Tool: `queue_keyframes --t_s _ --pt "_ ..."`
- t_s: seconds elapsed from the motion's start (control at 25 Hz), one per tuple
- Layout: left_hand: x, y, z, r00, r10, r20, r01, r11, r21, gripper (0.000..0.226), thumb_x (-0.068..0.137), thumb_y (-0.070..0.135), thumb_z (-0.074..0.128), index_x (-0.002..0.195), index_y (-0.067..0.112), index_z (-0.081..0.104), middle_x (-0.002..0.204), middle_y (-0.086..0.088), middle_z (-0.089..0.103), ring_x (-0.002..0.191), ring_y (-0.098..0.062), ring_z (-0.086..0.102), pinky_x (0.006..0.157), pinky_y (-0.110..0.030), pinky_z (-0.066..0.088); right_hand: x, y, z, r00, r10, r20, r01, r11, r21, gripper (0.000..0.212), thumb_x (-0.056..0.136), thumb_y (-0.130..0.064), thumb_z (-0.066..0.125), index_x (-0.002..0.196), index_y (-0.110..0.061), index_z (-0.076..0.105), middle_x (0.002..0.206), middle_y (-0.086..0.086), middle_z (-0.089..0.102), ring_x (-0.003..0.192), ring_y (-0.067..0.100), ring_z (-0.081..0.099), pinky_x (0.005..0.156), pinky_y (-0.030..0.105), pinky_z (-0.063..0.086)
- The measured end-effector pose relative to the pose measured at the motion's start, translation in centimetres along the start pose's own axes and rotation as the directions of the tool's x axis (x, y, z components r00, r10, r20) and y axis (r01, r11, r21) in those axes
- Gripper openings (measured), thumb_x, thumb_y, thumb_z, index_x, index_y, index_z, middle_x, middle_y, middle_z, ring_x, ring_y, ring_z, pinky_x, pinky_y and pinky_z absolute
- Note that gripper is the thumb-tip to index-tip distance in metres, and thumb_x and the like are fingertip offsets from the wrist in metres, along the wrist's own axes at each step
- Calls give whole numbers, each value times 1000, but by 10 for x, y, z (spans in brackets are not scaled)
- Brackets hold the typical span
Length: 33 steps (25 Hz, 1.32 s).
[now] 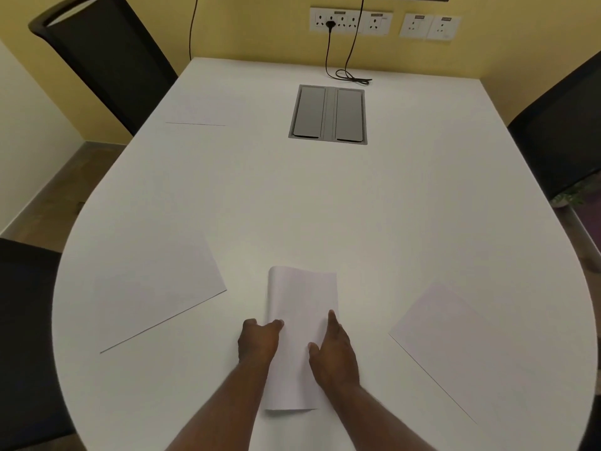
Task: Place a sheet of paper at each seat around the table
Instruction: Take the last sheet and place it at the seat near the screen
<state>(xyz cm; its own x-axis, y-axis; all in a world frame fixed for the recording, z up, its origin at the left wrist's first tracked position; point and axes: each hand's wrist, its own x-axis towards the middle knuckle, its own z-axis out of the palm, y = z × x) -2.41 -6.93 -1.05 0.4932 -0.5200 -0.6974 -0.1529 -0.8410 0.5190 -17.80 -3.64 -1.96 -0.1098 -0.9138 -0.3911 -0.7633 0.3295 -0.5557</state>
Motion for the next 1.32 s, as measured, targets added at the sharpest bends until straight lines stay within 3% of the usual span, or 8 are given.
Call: queue_keyframes --t_s 0.2,0.48,0.6,0.8,0.96,1.08,1.2,1.32 --pt "-1 -2 -1 999 41 14 -41 999 -30 42 81 40 74 104 5 69 106 -12 73 86 -28 63 78 -32 47 -4 3 1 1000 -7 20 7 1000 0 83 96 -31 57 160 -18 5 164 3 24 149 19 27 117 30 30" --pt "-26 12 -22 974 226 -20 -227 970 -89 24 73 26 83 82 12 66 83 -4 73 75 -26 69 76 -39 58 -8 4 -8 999 5 35 -6 1000 26 84 95 -32 59 160 -17 7 166 1 18 151 19 22 119 32 26" --pt "-41 23 -35 943 333 20 -330 939 -92 24 71 24 85 81 12 68 80 -2 73 74 -25 71 74 -39 59 -9 -4 -22 1000 12 9 -13 998 62 79 97 -31 58 159 -16 13 165 2 24 149 21 27 117 33 29" --pt "-76 43 -69 870 468 155 -420 868 -264 29 75 15 84 102 16 76 94 -2 79 84 -27 76 80 -43 62 -14 -27 -54 996 76 -41 -63 968 241 66 98 -22 54 157 -18 24 156 5 41 139 26 43 110 38 38" --pt "-111 62 -107 806 548 225 -467 821 -327 19 76 11 83 94 13 80 90 -7 80 83 -31 77 72 -37 60 -23 -46 -86 995 95 -27 -76 909 410 64 95 -12 52 155 -19 29 150 6 49 131 25 52 107 34 41" --pt "-139 73 -134 764 597 247 -513 793 -328 16 76 9 82 92 9 80 92 -12 79 85 -34 75 74 -40 59 -33 -66 -110 995 93 -25 -66 852 519 63 92 -4 50 152 -20 35 139 5 59 112 19 59 91 29 47" --pt "-168 76 -159 712 657 248 -583 750 -313 12 79 9 81 90 8 80 93 -13 79 81 -28 73 73 -36 55 -50 -85 -135 997 75 -35 -37 782 622 60 88 -3 55 146 -18 44 112 -2 70 93 17 66 65 25 47" --pt "-192 75 -182 675 705 217 -638 706 -308 14 75 16 82 87 9 80 92 -12 78 79 -24 71 72 -34 52 -72 -99 -154 996 36 -77 25 742 670 59 84 -1 63 140 -16 51 111 -3 68 99 17 65 68 26 47"
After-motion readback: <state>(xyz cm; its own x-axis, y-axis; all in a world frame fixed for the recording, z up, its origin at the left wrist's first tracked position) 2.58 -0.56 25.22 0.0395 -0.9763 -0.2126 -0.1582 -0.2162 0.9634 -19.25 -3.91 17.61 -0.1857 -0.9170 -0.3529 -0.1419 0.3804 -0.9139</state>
